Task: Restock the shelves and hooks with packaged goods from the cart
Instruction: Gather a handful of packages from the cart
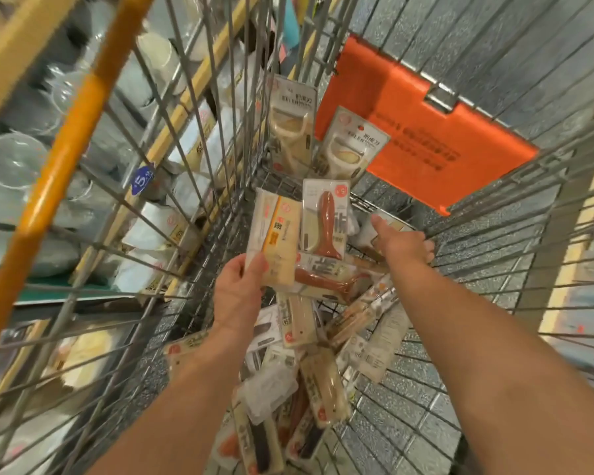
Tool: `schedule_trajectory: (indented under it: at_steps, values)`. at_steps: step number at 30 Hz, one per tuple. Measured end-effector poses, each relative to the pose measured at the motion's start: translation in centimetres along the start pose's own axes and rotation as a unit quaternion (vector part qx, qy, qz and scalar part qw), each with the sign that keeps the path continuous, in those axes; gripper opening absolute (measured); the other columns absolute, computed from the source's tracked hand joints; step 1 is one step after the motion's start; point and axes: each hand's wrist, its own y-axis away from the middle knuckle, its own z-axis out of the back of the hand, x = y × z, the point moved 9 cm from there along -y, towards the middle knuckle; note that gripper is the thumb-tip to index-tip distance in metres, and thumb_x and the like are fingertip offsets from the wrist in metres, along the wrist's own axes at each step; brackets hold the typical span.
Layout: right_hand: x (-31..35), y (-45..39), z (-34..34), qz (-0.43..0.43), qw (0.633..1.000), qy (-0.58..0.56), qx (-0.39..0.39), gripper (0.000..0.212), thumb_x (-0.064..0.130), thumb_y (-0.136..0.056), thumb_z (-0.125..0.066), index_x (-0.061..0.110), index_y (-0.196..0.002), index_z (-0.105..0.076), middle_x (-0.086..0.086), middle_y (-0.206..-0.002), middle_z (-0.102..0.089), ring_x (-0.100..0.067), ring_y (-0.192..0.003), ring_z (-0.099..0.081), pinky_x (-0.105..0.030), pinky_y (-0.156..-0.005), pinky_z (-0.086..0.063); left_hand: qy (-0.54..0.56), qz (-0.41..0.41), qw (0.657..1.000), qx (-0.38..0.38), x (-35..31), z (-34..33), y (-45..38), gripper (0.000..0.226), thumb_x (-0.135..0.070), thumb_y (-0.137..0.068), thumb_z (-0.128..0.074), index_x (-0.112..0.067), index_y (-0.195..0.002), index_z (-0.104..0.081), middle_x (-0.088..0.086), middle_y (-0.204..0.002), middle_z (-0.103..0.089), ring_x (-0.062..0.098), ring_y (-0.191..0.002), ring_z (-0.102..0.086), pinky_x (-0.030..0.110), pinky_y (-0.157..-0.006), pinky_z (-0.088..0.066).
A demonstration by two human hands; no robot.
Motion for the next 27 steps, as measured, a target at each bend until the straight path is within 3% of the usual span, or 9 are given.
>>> schedule_trajectory:
  at_steps: [5,10,12,14,16,18,22,25,27]
  values:
    - [-0.5,-1.3,-2.9,-0.023,0.998,-0.025,0.062,0.130,0.076,-0.064,-0.069,0.003,-0.152,-0.006,-0.018,-0.153,-0.032,-0.039,-0.141,-0.029,-0.051,-0.111,-0.029,0.015,0.012,1.000,0.016,1.3,-1.0,-0.1,0.021,-0.030,-0.095,-0.059,-0.015,-0.110,-0.063,0.004,-0.102,-0.069,0.014,-0.087,-0.061,0.029,-0.074,-0.051]
    - [0.0,-0.5,-0.7,0.010,0.999,-0.024,0.034,0.111,0.068,-0.067,-0.069,0.001,-0.144,-0.026,-0.016,-0.138,-0.050,-0.038,-0.131,-0.042,-0.046,-0.106,-0.037,0.043,0.071,0.996,0.028,2.8,-1.0,0.4,0.014,-0.031,-0.096,-0.058,-0.020,-0.102,-0.064,0.004,-0.101,-0.071,0.021,-0.095,-0.068,0.046,-0.086,-0.056]
    - [0.0,1.3,1.0,0.033,0.999,-0.007,0.009,0.107,0.073,-0.065,-0.066,0.008,-0.142,-0.029,-0.014,-0.136,-0.051,-0.037,-0.131,-0.042,-0.052,-0.111,-0.028,0.076,0.086,0.993,0.039,2.6,-1.1,0.9,0.018,-0.027,-0.098,-0.056,-0.013,-0.107,-0.062,0.008,-0.105,-0.070,0.021,-0.096,-0.068,0.040,-0.084,-0.058]
    - [1.0,3.5,2.0,0.090,0.993,-0.071,0.024,0.101,0.067,-0.068,-0.070,0.014,-0.143,-0.030,-0.010,-0.133,-0.053,-0.034,-0.126,-0.047,-0.048,-0.106,-0.036,0.107,0.090,0.989,0.057,1.6,-1.4,1.7,0.012,-0.019,-0.098,-0.055,-0.010,-0.106,-0.059,0.010,-0.107,-0.069,0.020,-0.096,-0.068,0.031,-0.076,-0.058]
    - [2.7,6.7,3.2,0.157,0.963,-0.205,0.076,0.077,0.046,-0.077,-0.076,0.015,-0.136,-0.038,0.002,-0.114,-0.059,-0.023,-0.110,-0.058,-0.027,-0.083,-0.048,0.124,0.086,0.985,0.084,0.1,-1.9,2.6,0.009,-0.014,-0.097,-0.055,-0.011,-0.106,-0.057,0.010,-0.109,-0.068,0.022,-0.099,-0.068,0.030,-0.075,-0.058]
    - [4.3,10.8,4.3,0.202,0.928,-0.271,0.155,0.055,0.026,-0.083,-0.076,0.016,-0.127,-0.044,0.010,-0.099,-0.058,-0.007,-0.088,-0.061,-0.010,-0.060,-0.046,0.120,0.062,0.984,0.117,-1.9,-2.1,4.0,0.016,-0.013,-0.097,-0.056,-0.013,-0.113,-0.056,0.009,-0.112,-0.068,0.021,-0.099,-0.069,0.030,-0.076,-0.058]
    - [5.6,18.2,6.4,0.282,0.871,-0.288,0.282,0.076,0.026,-0.065,-0.075,0.015,-0.133,-0.042,0.000,-0.111,-0.061,-0.004,-0.084,-0.066,-0.019,-0.063,-0.052,0.111,-0.004,0.974,0.198,-6.2,-1.3,8.1,0.035,-0.008,-0.097,-0.055,-0.030,-0.124,-0.052,0.000,-0.117,-0.068,0.019,-0.101,-0.069,0.037,-0.084,-0.056]
    - [5.4,22.7,9.8,0.343,0.854,-0.262,0.291,0.061,0.021,-0.077,-0.076,0.023,-0.128,-0.042,0.009,-0.103,-0.058,0.007,-0.071,-0.065,-0.016,-0.054,-0.049,0.127,-0.037,0.961,0.242,-8.9,0.3,12.4,0.051,-0.011,-0.090,-0.064,-0.032,-0.131,-0.044,0.002,-0.124,-0.064,0.023,-0.107,-0.067,0.046,-0.093,-0.054]
    - [4.8,25.3,12.2,0.372,0.844,-0.258,0.287,0.048,0.021,-0.084,-0.072,0.028,-0.124,-0.046,0.013,-0.102,-0.055,0.011,-0.071,-0.062,-0.018,-0.056,-0.050,0.157,-0.059,0.953,0.254,-10.1,1.6,15.5,0.056,-0.015,-0.076,-0.066,-0.032,-0.125,-0.047,0.004,-0.122,-0.065,0.023,-0.101,-0.069,0.045,-0.088,-0.057]
